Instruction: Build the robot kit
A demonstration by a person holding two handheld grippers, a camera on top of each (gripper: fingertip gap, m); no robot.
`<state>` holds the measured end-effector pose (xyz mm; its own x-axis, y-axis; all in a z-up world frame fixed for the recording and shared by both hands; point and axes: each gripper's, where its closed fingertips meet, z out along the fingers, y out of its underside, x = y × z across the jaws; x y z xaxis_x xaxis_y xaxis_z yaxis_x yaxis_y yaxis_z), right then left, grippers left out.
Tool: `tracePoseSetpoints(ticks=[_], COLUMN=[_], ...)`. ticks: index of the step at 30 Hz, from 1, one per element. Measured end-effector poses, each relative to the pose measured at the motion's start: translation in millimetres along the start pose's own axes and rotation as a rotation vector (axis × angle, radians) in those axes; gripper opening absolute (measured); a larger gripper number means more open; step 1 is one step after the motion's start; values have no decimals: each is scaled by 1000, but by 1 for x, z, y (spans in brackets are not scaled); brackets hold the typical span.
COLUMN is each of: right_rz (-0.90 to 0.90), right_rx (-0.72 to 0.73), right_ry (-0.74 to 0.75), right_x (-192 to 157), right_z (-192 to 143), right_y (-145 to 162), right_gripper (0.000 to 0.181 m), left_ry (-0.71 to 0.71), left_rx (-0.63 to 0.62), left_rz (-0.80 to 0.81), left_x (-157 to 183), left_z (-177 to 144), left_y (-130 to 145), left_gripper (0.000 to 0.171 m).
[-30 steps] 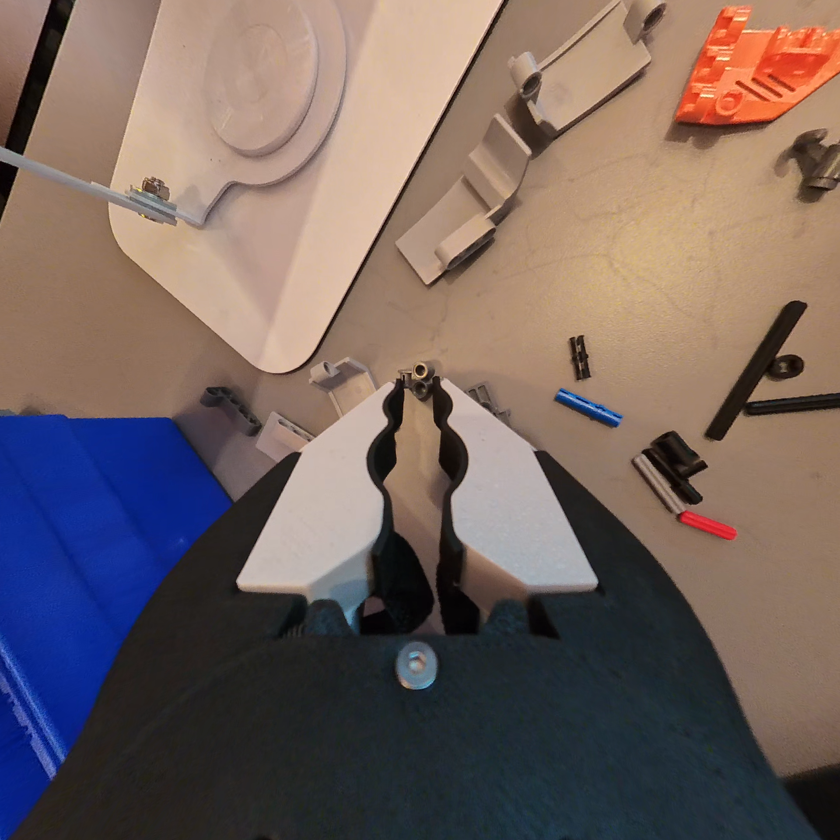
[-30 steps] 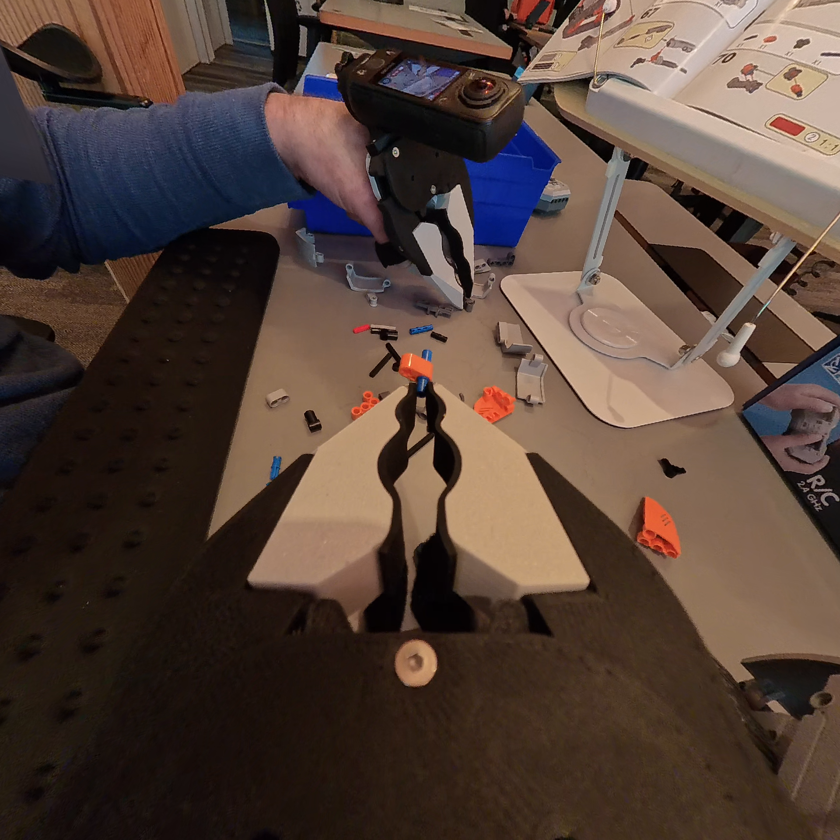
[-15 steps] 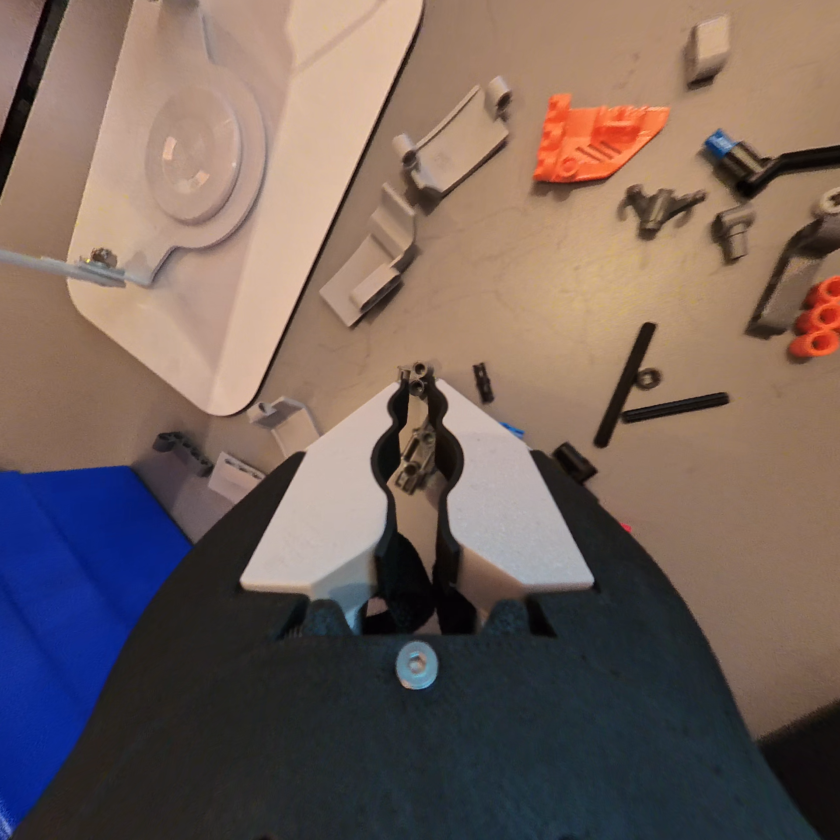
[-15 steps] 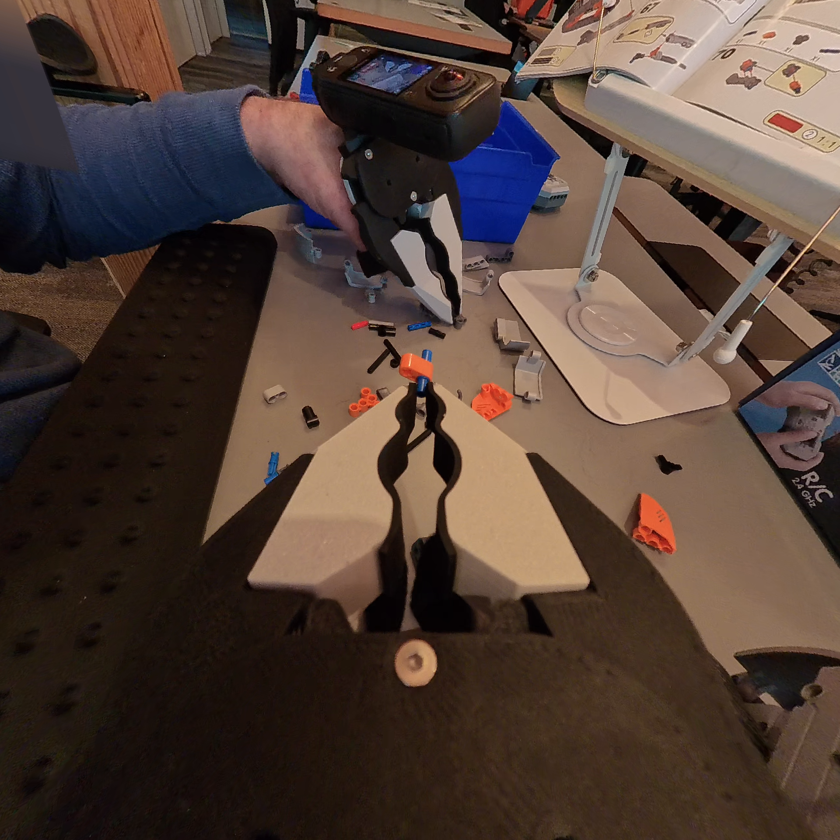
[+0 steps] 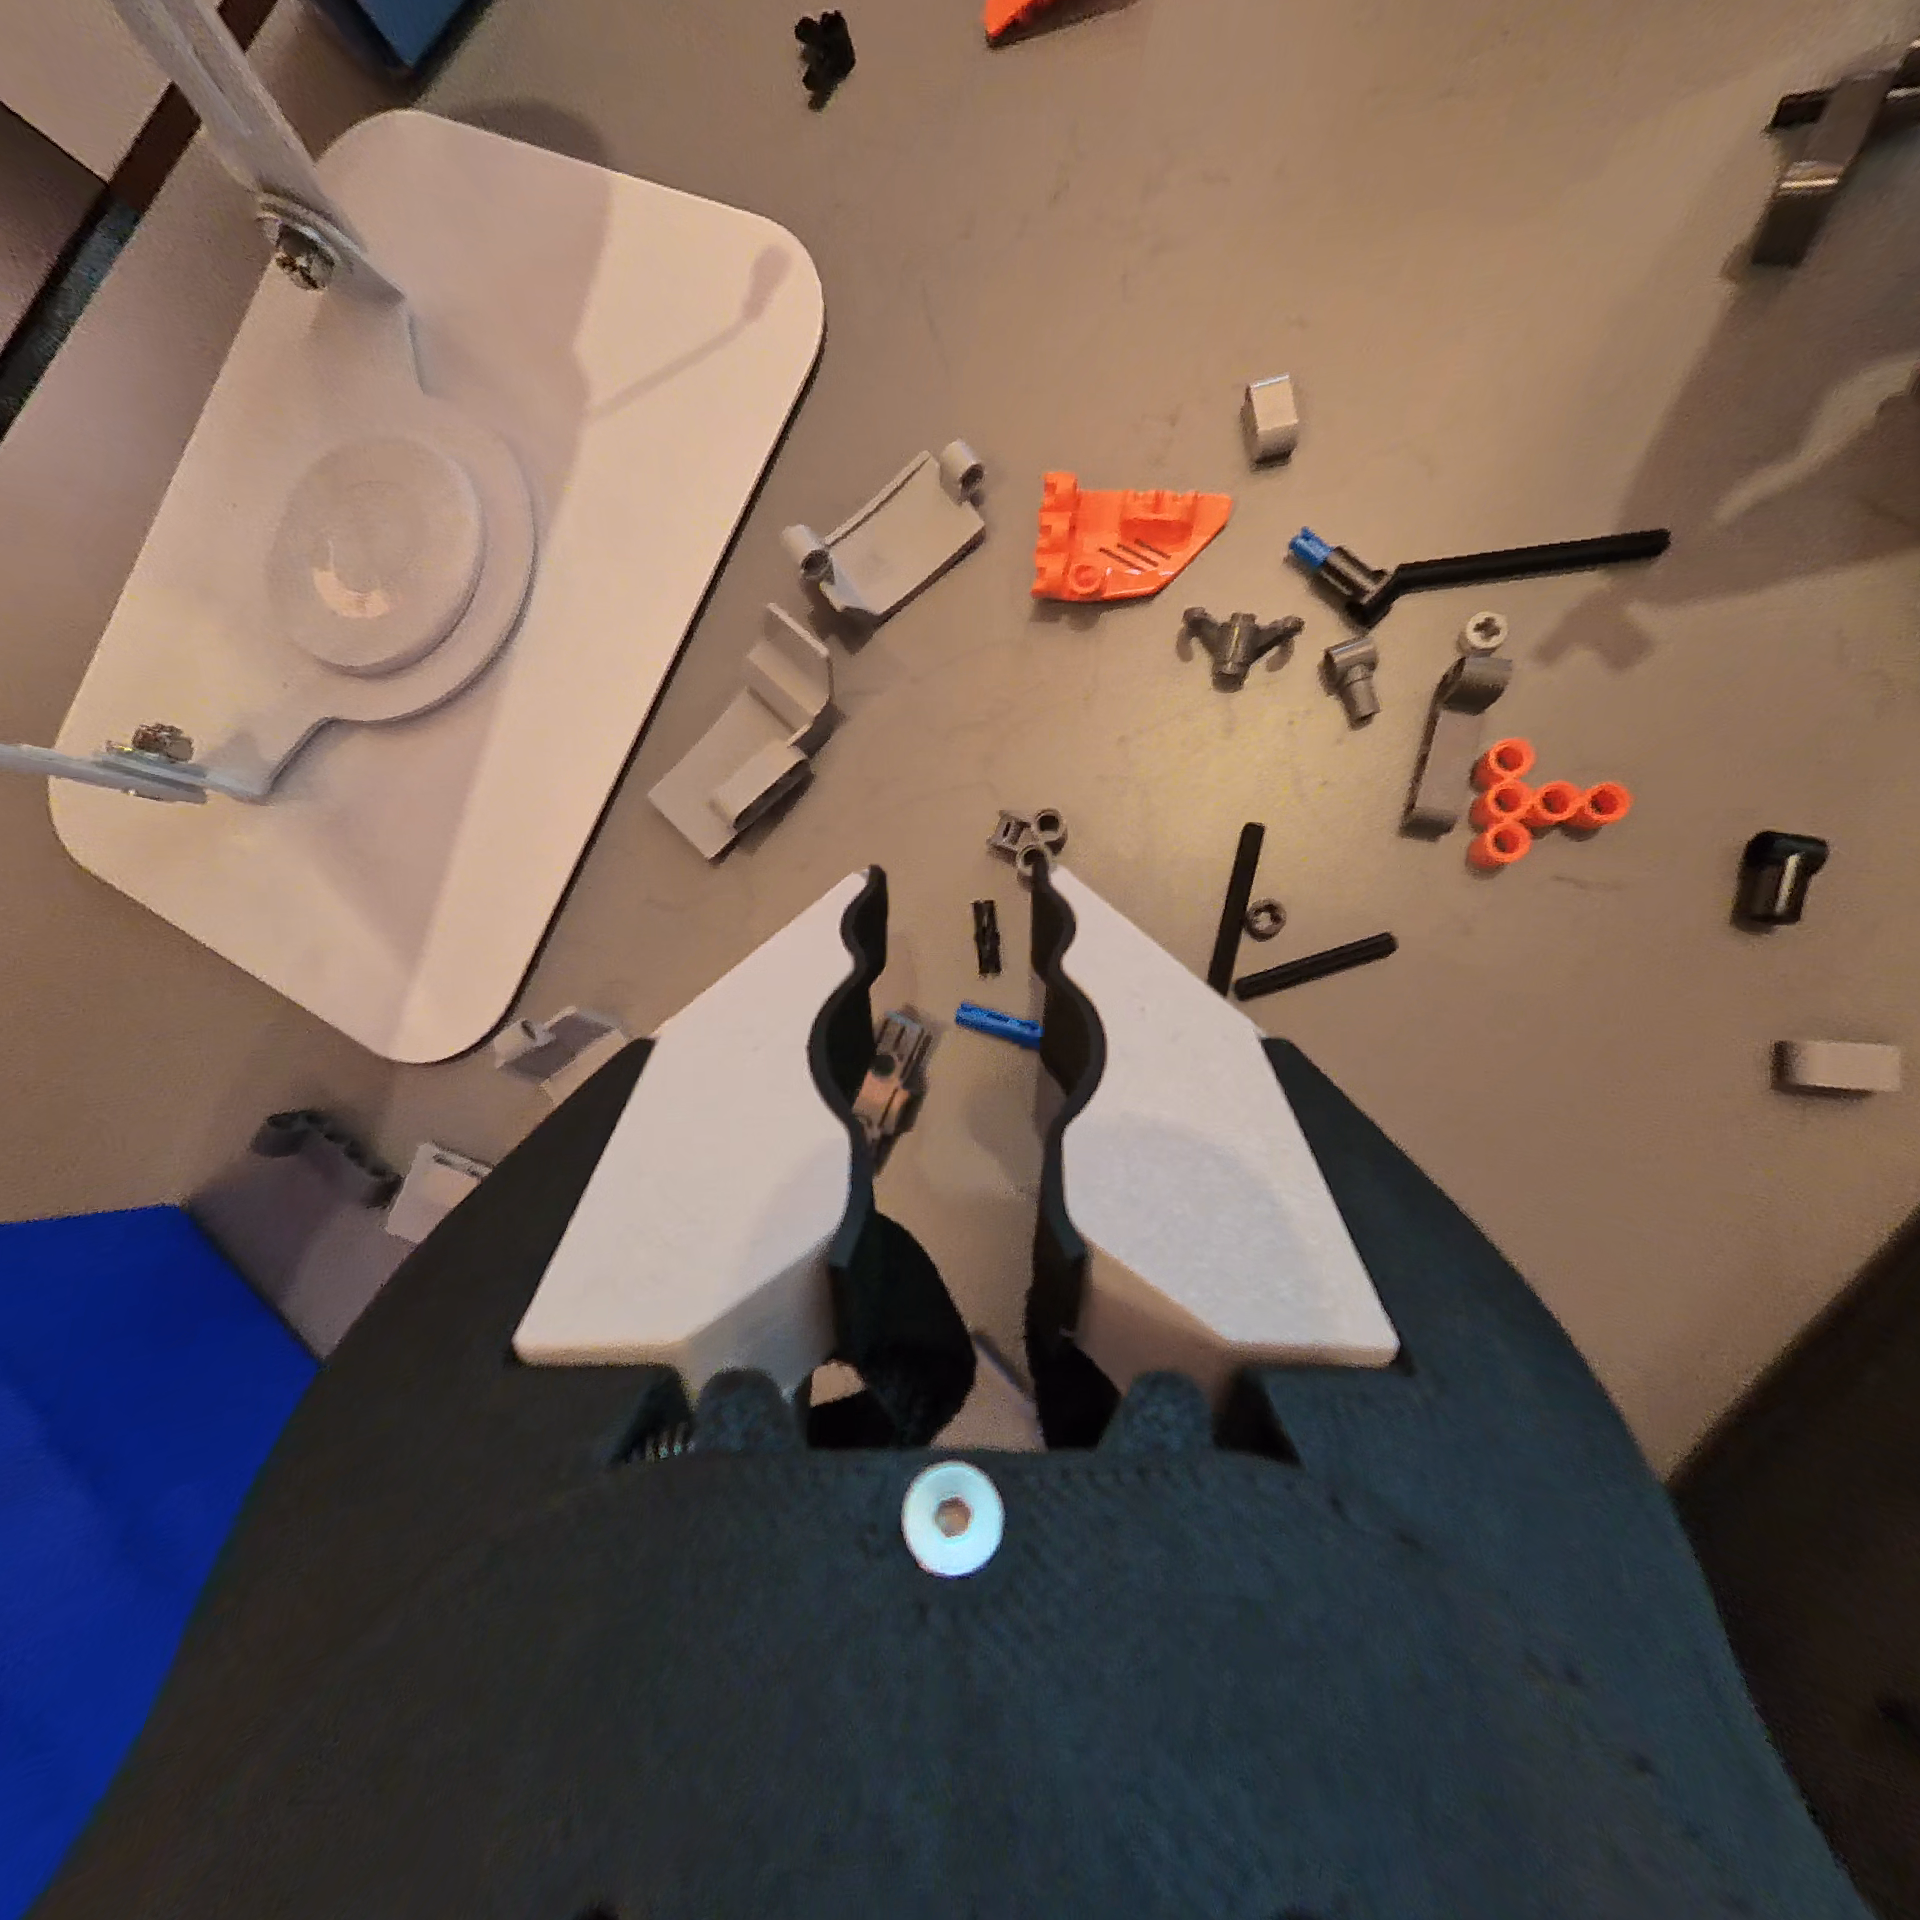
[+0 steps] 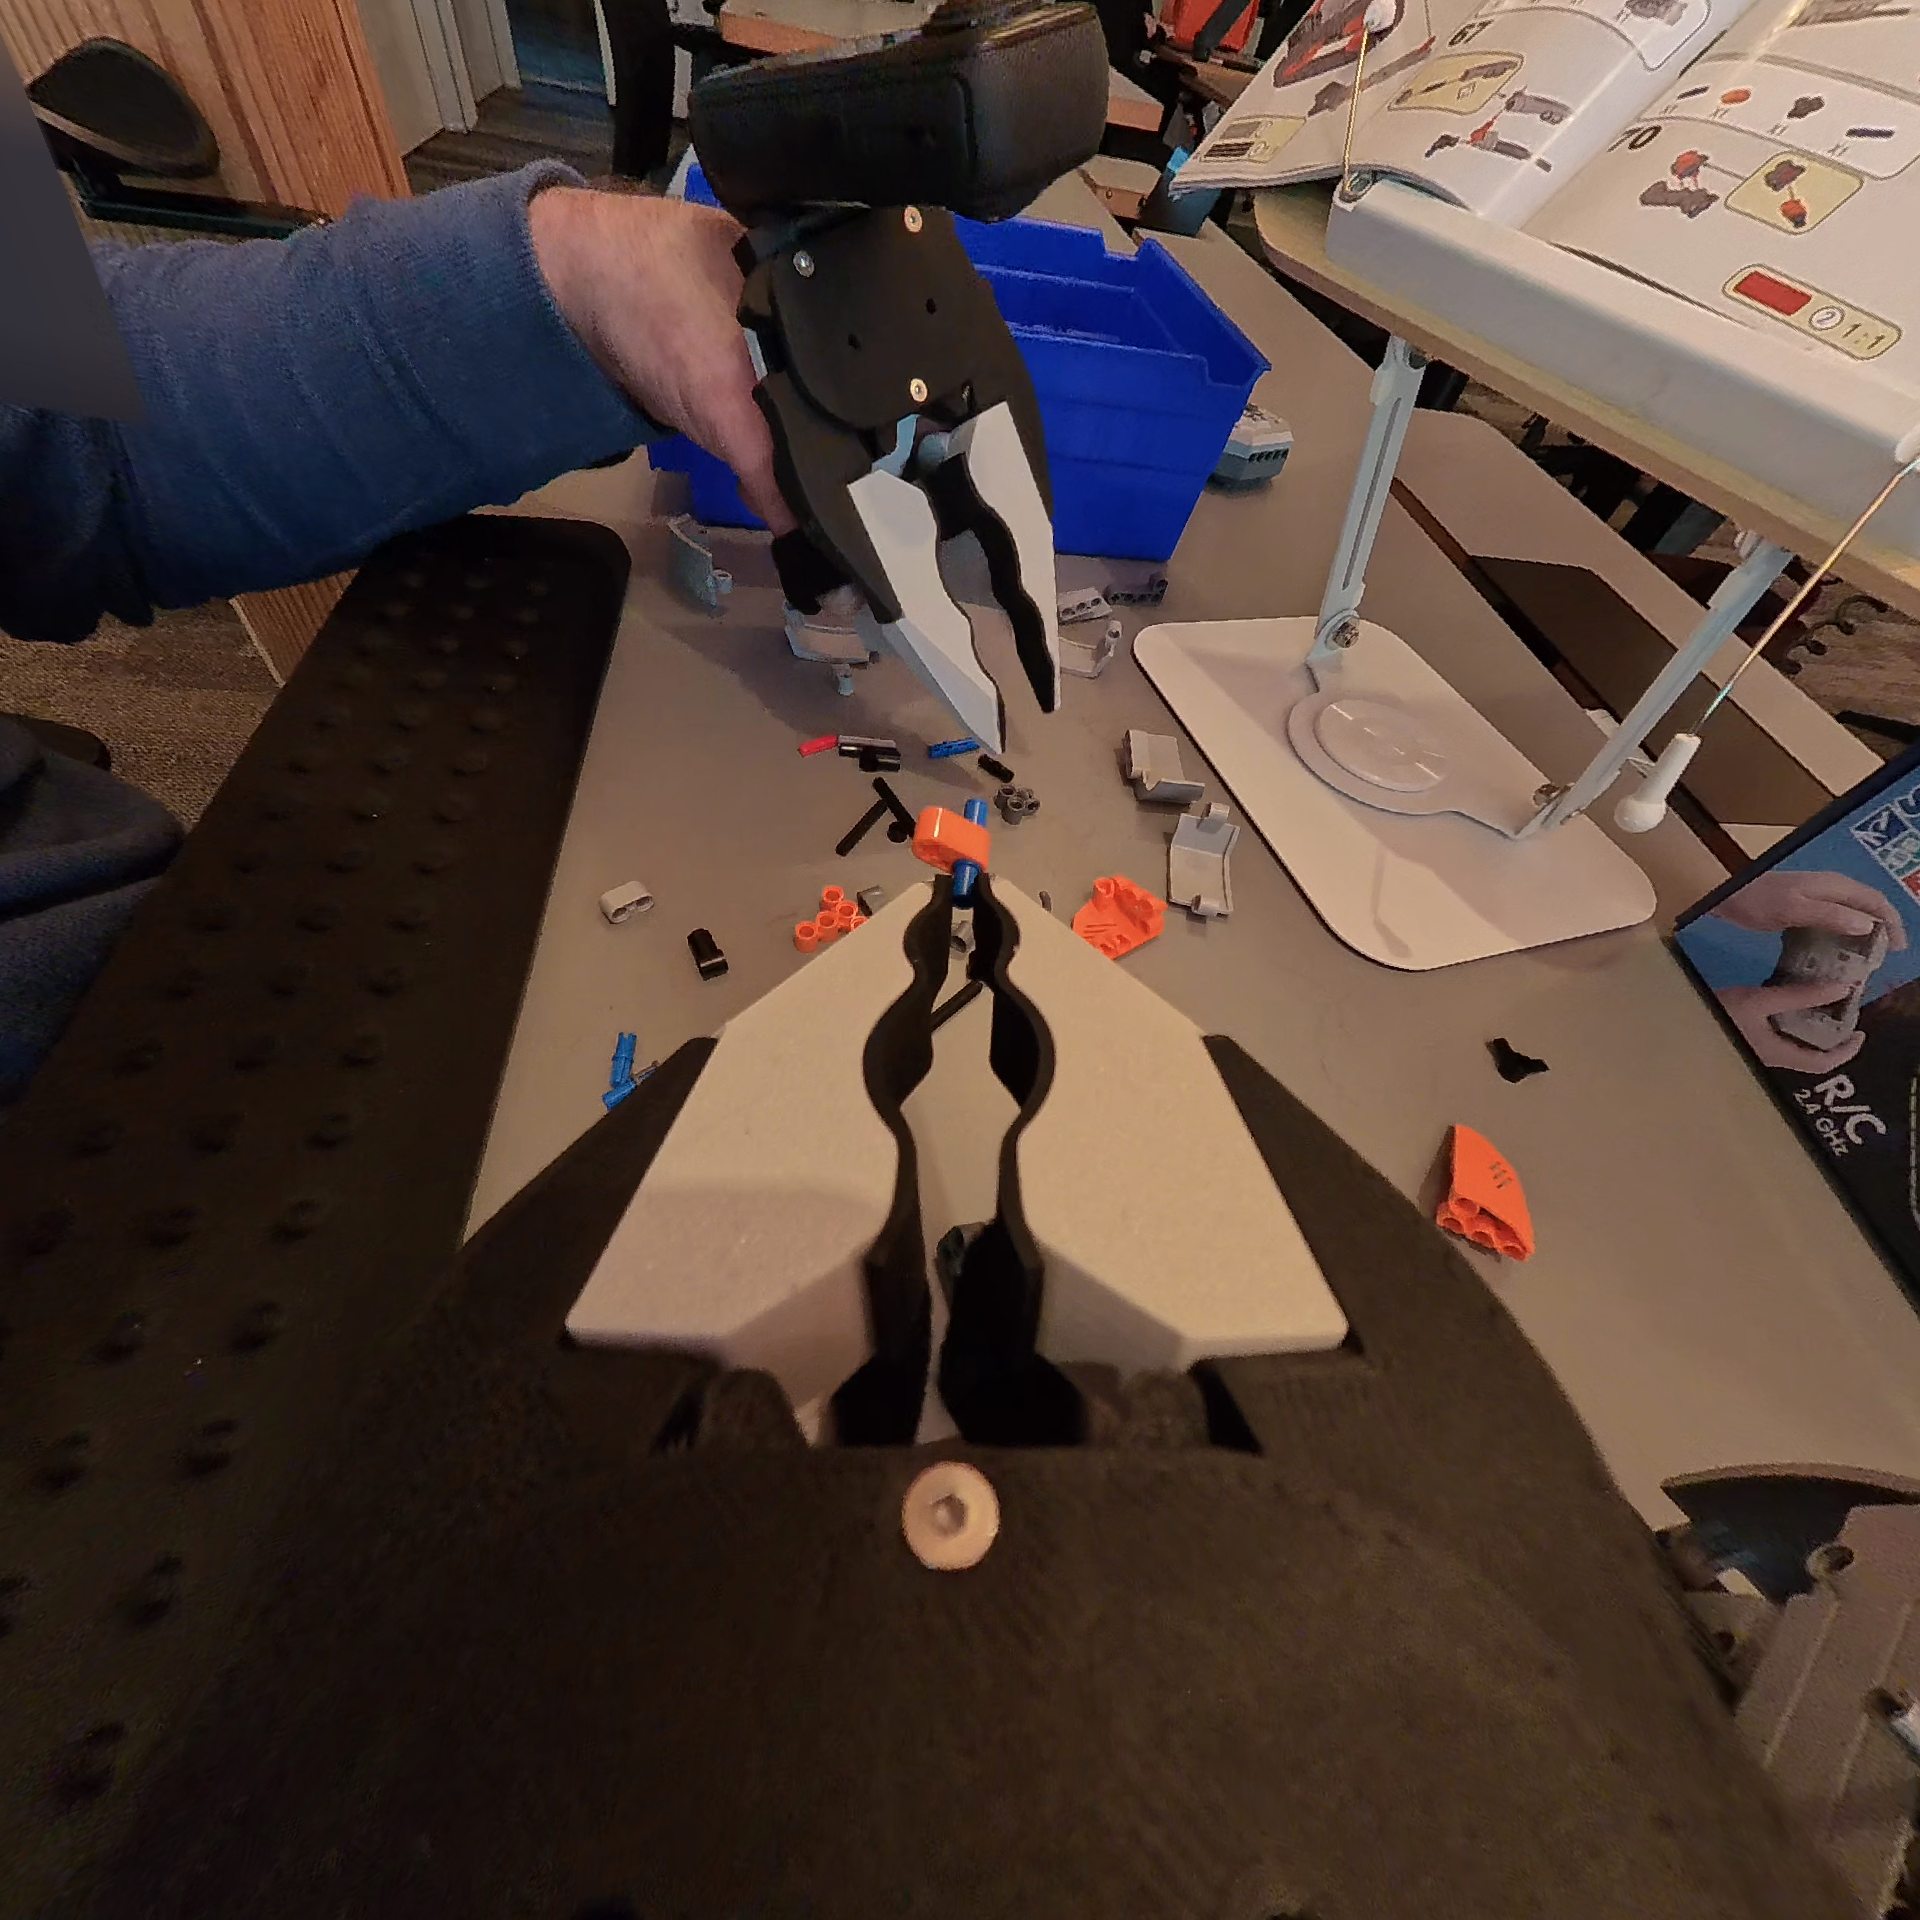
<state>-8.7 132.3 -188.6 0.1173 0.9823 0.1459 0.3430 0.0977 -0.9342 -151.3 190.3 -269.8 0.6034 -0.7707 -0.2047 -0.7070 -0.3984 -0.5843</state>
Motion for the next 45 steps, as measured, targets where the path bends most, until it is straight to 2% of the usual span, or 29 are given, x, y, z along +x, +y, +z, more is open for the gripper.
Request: tracePoseSetpoints(ticks=[5,13,14,21,31,39,45], right_rz=[1,4,3,3,2,3,3], right_rx=[-4,-6,-6,-5,-3,-5,-4], right_ry=[-2,-2,-1,-2,1,0,-2], right_x=[0,1,1,0,1,1,1], right_z=[1,0,0,0,-2,-1,-1], right_y=[1,2,2,2,1,2,2], right_gripper=[1,1,1,1,1,1,1], left_ry=[25,104,114,245,135,154,217], left_rx=[-48,-48,-52,-1,4,-23,-6], left_rz=[47,101,100,114,118,158,128], left_x=[0,19,22,58,26,27,43], left_z=[8,17,17,11,8,19,19], left_y=[11,9,9,-1,1,3,0], left_gripper=[28,24,19,21,27,29,24])
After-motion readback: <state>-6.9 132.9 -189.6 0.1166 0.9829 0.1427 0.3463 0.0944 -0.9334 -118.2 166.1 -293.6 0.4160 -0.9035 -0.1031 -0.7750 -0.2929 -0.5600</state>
